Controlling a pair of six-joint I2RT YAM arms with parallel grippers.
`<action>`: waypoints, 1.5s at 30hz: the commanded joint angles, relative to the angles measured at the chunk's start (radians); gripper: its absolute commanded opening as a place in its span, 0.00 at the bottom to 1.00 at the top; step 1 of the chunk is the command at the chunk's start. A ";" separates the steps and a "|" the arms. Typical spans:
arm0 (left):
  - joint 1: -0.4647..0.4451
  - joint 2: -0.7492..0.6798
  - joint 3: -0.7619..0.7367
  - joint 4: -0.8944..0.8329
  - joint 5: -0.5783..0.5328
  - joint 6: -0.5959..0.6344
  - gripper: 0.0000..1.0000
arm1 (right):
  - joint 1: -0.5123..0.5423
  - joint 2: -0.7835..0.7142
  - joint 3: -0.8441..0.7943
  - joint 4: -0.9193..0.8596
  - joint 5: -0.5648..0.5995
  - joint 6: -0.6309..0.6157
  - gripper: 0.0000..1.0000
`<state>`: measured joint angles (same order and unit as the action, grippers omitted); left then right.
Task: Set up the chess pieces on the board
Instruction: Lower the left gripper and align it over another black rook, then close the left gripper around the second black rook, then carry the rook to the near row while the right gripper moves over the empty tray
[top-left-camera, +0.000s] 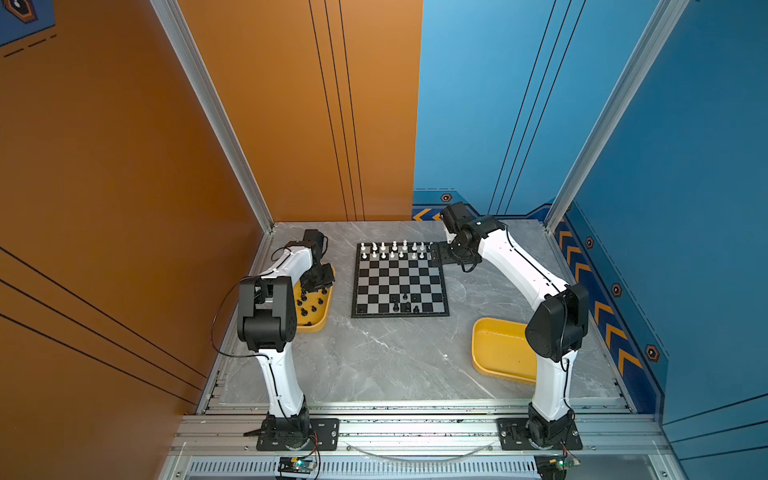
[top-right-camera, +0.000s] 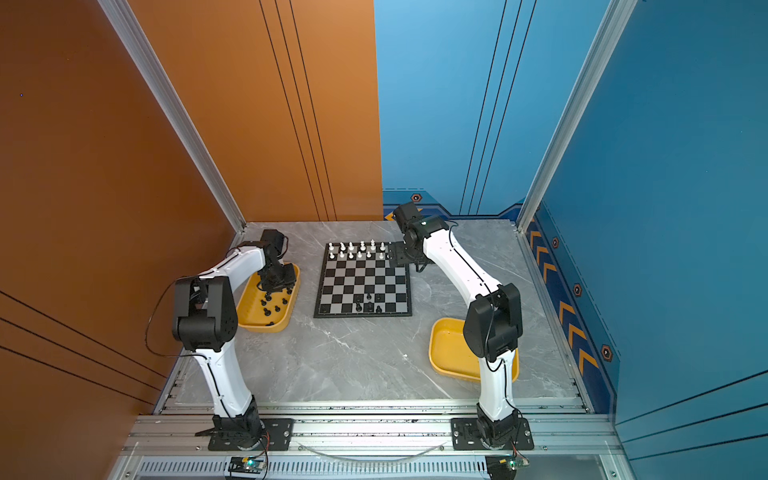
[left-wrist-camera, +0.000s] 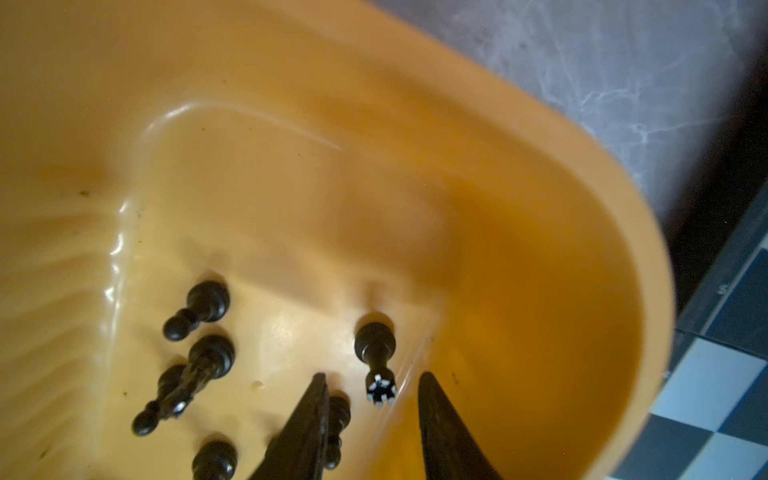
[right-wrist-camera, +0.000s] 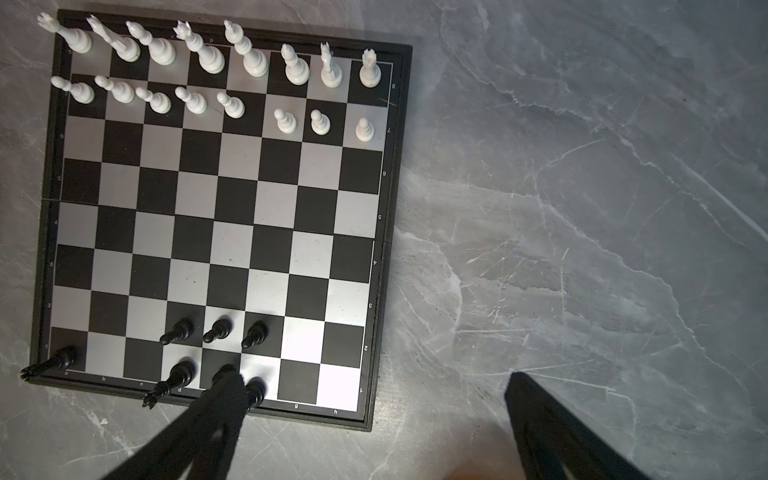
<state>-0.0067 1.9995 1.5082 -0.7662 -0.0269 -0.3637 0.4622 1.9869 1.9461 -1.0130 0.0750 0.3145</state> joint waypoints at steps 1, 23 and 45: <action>0.007 0.028 0.033 -0.007 -0.021 0.014 0.36 | 0.006 -0.002 0.022 -0.035 0.026 0.015 1.00; 0.009 0.060 0.047 -0.007 -0.019 0.033 0.18 | 0.007 -0.038 -0.025 -0.037 0.061 0.031 1.00; -0.074 -0.075 0.233 -0.191 0.019 0.081 0.06 | 0.072 -0.172 -0.158 -0.060 0.171 0.115 1.00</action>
<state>-0.0280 1.9774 1.7088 -0.8970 -0.0227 -0.3019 0.5301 1.8858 1.8523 -1.0187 0.1841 0.3981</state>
